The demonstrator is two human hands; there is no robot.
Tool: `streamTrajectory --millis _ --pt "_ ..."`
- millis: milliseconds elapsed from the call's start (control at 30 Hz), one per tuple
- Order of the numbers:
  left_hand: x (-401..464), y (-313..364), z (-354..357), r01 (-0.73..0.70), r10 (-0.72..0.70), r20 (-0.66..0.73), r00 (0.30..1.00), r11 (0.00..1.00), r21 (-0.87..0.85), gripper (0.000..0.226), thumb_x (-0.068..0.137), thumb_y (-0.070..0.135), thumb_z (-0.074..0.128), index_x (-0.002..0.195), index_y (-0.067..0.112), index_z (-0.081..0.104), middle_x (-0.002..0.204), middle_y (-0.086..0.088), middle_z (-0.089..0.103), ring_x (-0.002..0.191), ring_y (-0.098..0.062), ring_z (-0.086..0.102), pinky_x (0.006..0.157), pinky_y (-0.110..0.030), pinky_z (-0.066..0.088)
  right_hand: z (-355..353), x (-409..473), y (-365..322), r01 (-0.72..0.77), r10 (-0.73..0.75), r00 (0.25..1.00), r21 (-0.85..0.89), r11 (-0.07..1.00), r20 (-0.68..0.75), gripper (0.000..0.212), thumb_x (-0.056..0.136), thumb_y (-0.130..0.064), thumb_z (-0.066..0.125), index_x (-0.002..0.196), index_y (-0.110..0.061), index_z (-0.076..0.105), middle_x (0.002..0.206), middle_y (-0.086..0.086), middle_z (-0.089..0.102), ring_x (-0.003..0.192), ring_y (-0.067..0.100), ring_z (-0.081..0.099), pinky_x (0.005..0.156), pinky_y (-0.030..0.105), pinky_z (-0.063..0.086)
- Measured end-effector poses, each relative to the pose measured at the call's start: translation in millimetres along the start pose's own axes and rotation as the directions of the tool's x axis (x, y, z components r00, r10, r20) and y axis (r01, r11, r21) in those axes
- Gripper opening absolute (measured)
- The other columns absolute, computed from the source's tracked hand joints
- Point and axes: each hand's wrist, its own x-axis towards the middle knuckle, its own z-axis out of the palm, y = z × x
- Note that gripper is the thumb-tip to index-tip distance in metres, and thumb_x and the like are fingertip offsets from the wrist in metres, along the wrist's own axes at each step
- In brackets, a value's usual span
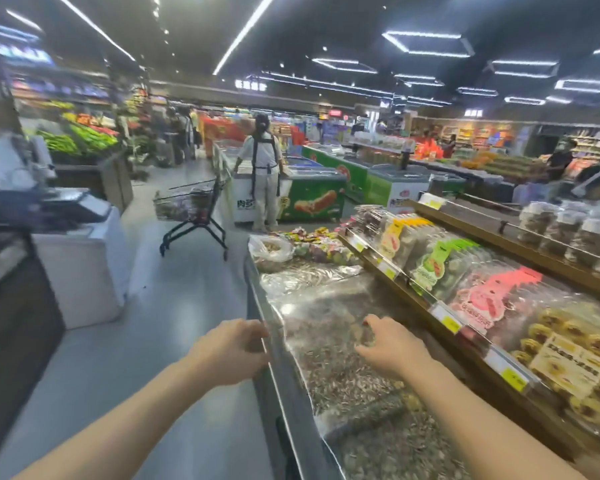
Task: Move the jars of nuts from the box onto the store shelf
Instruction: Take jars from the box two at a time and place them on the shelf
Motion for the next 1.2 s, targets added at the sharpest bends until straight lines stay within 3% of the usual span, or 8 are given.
streamTrajectory --millis 233,367,467,667,833,1033,1200 --pt "-117 -160 -55 0.207 -0.208 -0.082 0.975 0.978 -0.013 0.047 0.084 0.047 0.062 0.131 0.043 0.057 0.138 0.018 0.054 0.126 -0.010 0.053 0.098 -0.034 0.047 31 -28 -184 0.209 -0.210 0.977 0.032 0.977 0.037 0.061 0.088 -0.047 0.064 0.141 -0.024 0.048 0.140 0.005 0.055 0.126 0.027 0.055 0.097 0.042 0.052" --pt "-193 -242 -76 0.370 -0.371 -0.138 0.918 0.928 -0.038 0.049 0.082 0.049 0.063 0.130 0.043 0.059 0.134 0.019 0.057 0.118 -0.010 0.060 0.093 -0.029 0.049 59 -46 -296 0.383 -0.382 0.921 0.004 0.924 0.077 0.066 0.089 -0.046 0.062 0.149 -0.025 0.042 0.144 0.005 0.051 0.131 0.027 0.052 0.100 0.041 0.049" --pt "-257 -294 -88 0.483 -0.493 -0.172 0.853 0.870 -0.099 0.048 0.081 0.049 0.064 0.127 0.040 0.061 0.125 0.019 0.059 0.101 -0.007 0.068 0.086 -0.025 0.053 82 -61 -380 0.514 -0.506 0.852 -0.028 0.858 0.135 0.064 0.091 -0.045 0.061 0.149 -0.027 0.040 0.143 0.004 0.050 0.129 0.025 0.052 0.096 0.038 0.048" --pt "-376 -370 -90 0.679 -0.716 -0.209 0.666 0.698 -0.227 0.050 0.080 0.053 0.063 0.127 0.041 0.059 0.133 0.016 0.061 0.117 -0.008 0.060 0.099 -0.036 0.052 132 -100 -526 0.740 -0.713 0.657 -0.030 0.672 0.244 0.059 0.096 -0.044 0.058 0.148 -0.025 0.039 0.144 0.005 0.047 0.125 0.027 0.053 0.090 0.036 0.047" --pt "-460 -400 -72 0.784 -0.862 -0.214 0.460 0.507 -0.359 0.046 0.086 0.042 0.067 0.131 0.036 0.060 0.135 0.013 0.061 0.122 -0.009 0.058 0.101 -0.029 0.048 180 -149 -626 0.889 -0.840 0.425 0.016 0.457 0.338 0.055 0.093 -0.041 0.058 0.144 -0.025 0.043 0.134 0.006 0.051 0.125 0.028 0.052 0.097 0.041 0.049" --pt "-531 -413 -44 0.851 -0.968 -0.191 0.163 0.236 -0.470 0.048 0.084 0.045 0.065 0.131 0.038 0.061 0.135 0.016 0.061 0.124 -0.009 0.057 0.102 -0.034 0.049 237 -209 -714 0.976 -0.882 0.145 0.080 0.201 0.449 0.055 0.093 -0.043 0.058 0.144 -0.027 0.042 0.133 0.004 0.050 0.124 0.028 0.053 0.096 0.043 0.049" --pt "-565 -423 -10 0.848 -0.990 -0.144 0.014 0.087 -0.522 0.046 0.087 0.045 0.065 0.132 0.036 0.060 0.135 0.010 0.062 0.124 -0.015 0.058 0.102 -0.038 0.050 291 -255 -757 0.994 -0.853 -0.045 0.111 0.015 0.520 0.056 0.094 -0.043 0.059 0.145 -0.028 0.042 0.136 0.004 0.049 0.125 0.027 0.053 0.097 0.043 0.048"
